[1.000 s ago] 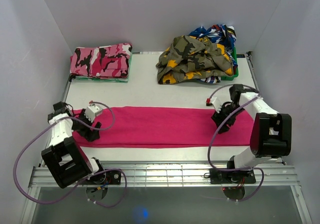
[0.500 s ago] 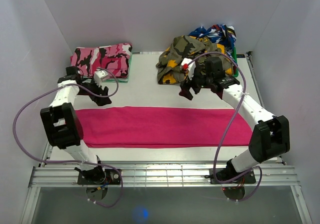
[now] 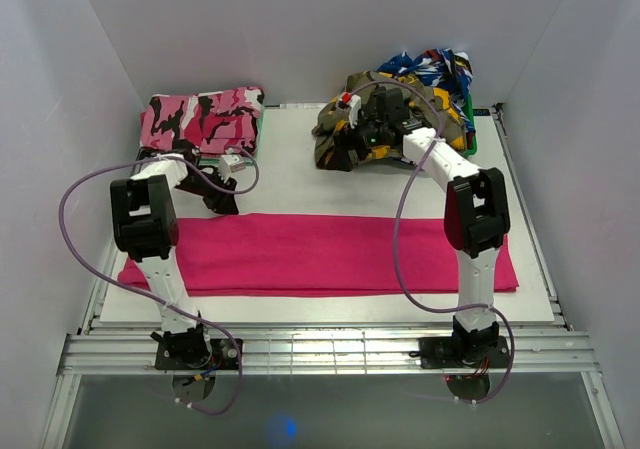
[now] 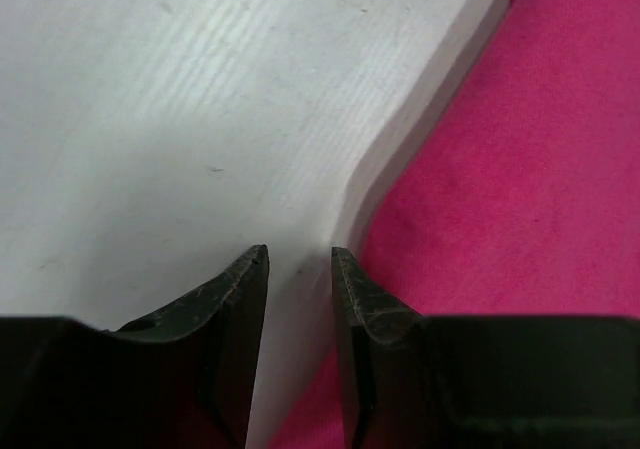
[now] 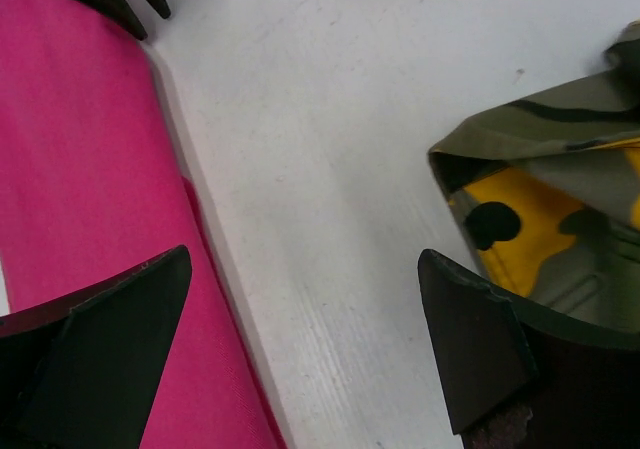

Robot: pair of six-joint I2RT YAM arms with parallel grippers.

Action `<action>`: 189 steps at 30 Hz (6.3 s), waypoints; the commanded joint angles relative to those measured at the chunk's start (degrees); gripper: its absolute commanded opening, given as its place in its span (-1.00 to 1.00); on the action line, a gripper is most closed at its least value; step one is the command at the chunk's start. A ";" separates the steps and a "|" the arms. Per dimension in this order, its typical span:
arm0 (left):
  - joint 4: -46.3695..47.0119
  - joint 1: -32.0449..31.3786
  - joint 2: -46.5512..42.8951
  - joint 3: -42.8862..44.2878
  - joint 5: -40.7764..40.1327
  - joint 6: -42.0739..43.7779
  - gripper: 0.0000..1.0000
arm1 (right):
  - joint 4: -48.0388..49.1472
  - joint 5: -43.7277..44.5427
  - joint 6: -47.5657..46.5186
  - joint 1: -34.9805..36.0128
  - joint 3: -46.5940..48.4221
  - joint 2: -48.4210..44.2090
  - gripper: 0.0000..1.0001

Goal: Fold and stack the trousers
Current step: Fold the trousers

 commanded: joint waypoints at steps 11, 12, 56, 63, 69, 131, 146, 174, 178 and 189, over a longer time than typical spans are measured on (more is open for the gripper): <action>0.56 -0.63 -11.56 -8.19 7.02 5.56 -0.32 | 7.66 -8.23 3.51 11.04 -3.71 5.05 0.81; 1.00 -0.72 -12.09 -8.63 6.94 5.82 -0.32 | 8.10 -7.88 3.16 11.83 -4.06 5.84 0.81; 5.75 1.39 -19.48 -9.34 3.07 -7.44 -0.04 | 23.12 10.29 -7.72 28.36 -24.43 -2.84 -0.84; 4.26 1.30 -22.46 -9.51 1.58 -13.42 0.05 | 35.59 28.75 -17.22 35.74 -36.92 -7.15 -0.85; -0.66 0.86 -23.17 -9.95 -0.97 -12.46 0.17 | 56.67 46.94 -27.93 42.60 -50.54 -7.16 -0.85; 33.06 -20.32 -47.59 -39.03 -31.98 -13.43 -1.00 | 122.62 65.25 -67.68 53.41 -73.58 16.31 0.43; 59.98 -20.76 -29.76 -38.88 -42.82 -11.84 -0.76 | 109.11 68.41 -60.75 53.15 -69.11 10.52 1.00; -15.26 8.77 -33.89 -22.51 -25.99 -18.43 0.22 | -10.09 14.89 -5.02 4.83 -47.73 -28.34 0.79; -6.31 9.91 -31.18 -28.84 -32.51 -20.71 0.22 | -11.49 13.39 -4.31 -5.10 -50.83 -27.29 0.70; 6.37 10.53 -5.16 -8.74 -37.54 -30.38 0.21 | -13.17 26.40 -4.05 -20.67 -43.45 -12.79 0.65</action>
